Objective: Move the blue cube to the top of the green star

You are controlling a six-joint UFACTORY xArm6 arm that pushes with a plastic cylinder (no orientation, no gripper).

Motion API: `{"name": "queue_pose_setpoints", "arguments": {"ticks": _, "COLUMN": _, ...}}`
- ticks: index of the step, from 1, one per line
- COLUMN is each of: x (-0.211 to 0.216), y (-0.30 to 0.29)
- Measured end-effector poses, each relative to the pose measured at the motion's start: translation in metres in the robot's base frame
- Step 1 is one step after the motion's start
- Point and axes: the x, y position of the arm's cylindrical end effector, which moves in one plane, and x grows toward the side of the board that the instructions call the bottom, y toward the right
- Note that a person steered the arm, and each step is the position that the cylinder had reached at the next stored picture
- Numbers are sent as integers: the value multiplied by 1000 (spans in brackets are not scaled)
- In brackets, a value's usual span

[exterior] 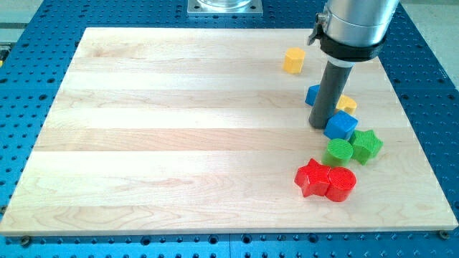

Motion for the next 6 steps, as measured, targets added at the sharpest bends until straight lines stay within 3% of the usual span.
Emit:
{"name": "queue_pose_setpoints", "arguments": {"ticks": 1, "x": 26, "y": -27}}
{"name": "queue_pose_setpoints", "arguments": {"ticks": 2, "x": 31, "y": 4}}
{"name": "queue_pose_setpoints", "arguments": {"ticks": 6, "x": 4, "y": 38}}
